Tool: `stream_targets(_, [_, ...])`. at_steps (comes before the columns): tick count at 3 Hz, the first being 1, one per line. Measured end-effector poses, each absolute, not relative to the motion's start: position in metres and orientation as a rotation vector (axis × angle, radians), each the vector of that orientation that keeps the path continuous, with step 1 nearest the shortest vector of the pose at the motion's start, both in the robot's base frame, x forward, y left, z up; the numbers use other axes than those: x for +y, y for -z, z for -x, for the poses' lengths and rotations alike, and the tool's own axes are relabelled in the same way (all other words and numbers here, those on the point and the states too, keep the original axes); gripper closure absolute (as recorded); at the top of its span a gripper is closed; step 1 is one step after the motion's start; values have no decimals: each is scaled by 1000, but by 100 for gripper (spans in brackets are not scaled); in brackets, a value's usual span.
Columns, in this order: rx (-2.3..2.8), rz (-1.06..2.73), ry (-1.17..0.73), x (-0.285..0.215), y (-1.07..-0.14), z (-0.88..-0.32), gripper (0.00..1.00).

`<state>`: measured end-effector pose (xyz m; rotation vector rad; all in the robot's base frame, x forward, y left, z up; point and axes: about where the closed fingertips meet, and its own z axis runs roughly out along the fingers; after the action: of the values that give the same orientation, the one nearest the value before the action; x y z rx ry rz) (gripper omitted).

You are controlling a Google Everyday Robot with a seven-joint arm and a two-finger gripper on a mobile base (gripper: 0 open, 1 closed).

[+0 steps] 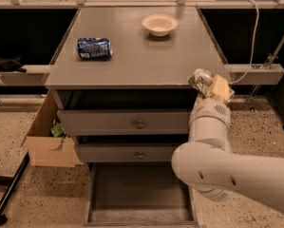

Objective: Pick 7up can from bottom drawer and place on counter

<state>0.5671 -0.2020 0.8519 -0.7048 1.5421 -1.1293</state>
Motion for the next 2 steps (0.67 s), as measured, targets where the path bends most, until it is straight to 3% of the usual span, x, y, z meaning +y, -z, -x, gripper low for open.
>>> stream_targets(2, [1374, 673, 1268, -204, -918, -589, 100])
